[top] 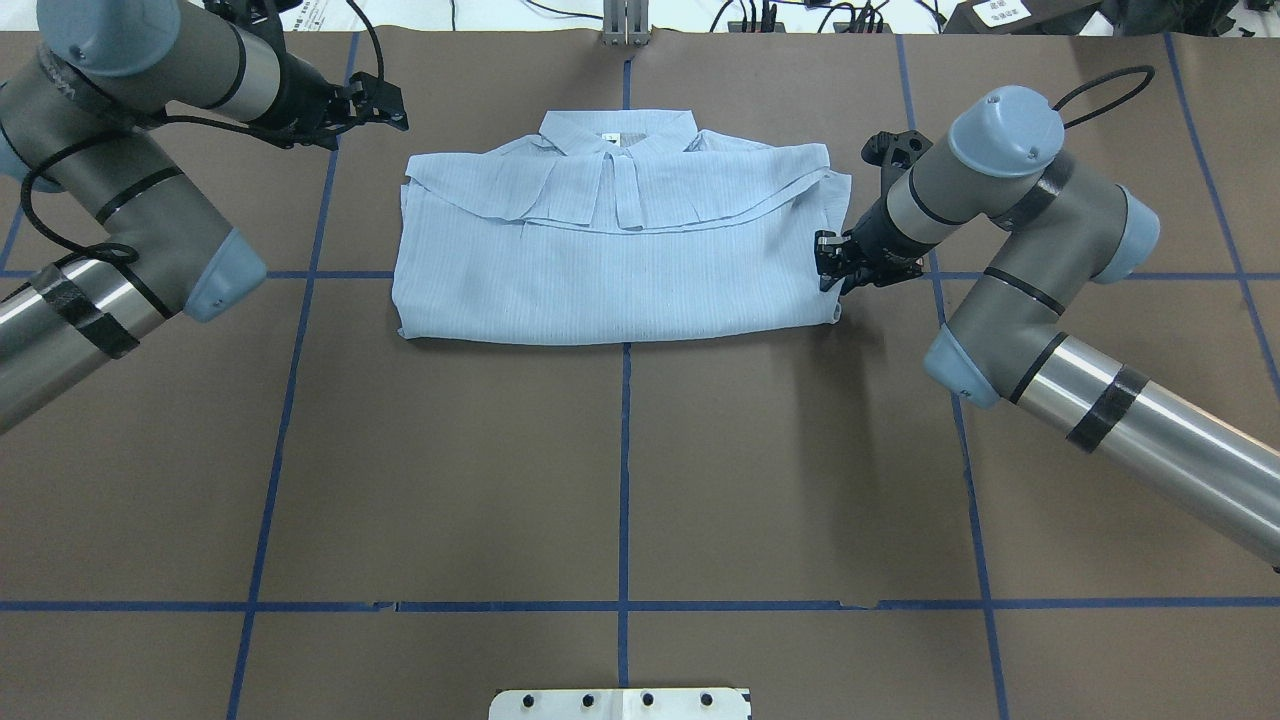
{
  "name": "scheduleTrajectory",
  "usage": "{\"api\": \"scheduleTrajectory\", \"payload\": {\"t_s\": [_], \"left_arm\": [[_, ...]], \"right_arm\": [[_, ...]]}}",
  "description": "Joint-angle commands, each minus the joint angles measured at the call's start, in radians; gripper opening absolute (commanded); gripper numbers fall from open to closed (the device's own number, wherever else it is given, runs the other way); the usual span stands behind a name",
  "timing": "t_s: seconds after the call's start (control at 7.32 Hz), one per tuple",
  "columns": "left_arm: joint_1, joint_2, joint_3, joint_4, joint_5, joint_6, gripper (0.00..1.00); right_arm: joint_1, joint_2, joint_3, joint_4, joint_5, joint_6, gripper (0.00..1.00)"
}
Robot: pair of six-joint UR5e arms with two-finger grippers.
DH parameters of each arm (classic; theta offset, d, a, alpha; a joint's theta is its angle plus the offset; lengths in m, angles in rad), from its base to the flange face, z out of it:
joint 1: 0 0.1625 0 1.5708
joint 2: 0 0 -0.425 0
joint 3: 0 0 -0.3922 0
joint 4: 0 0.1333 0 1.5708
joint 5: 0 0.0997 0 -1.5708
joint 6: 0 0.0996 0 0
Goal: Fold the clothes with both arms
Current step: 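Lower the right gripper to the folded shirt's side edge and grasp it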
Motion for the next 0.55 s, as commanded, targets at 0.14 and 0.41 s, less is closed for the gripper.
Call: {"api": "scheduleTrajectory", "payload": {"t_s": [0.14,0.41], "left_arm": [[0.000,0.009,-0.009,-0.001,0.001,-0.001,1.00],[0.001,0.009,-0.009,-0.001,0.001,-0.001,1.00]], "right_arm": [[0.023,-0.001,0.005,0.002,0.021,-0.001,0.12],[0.023,-0.001,0.006,0.002,0.020,-0.001,0.30]]}}
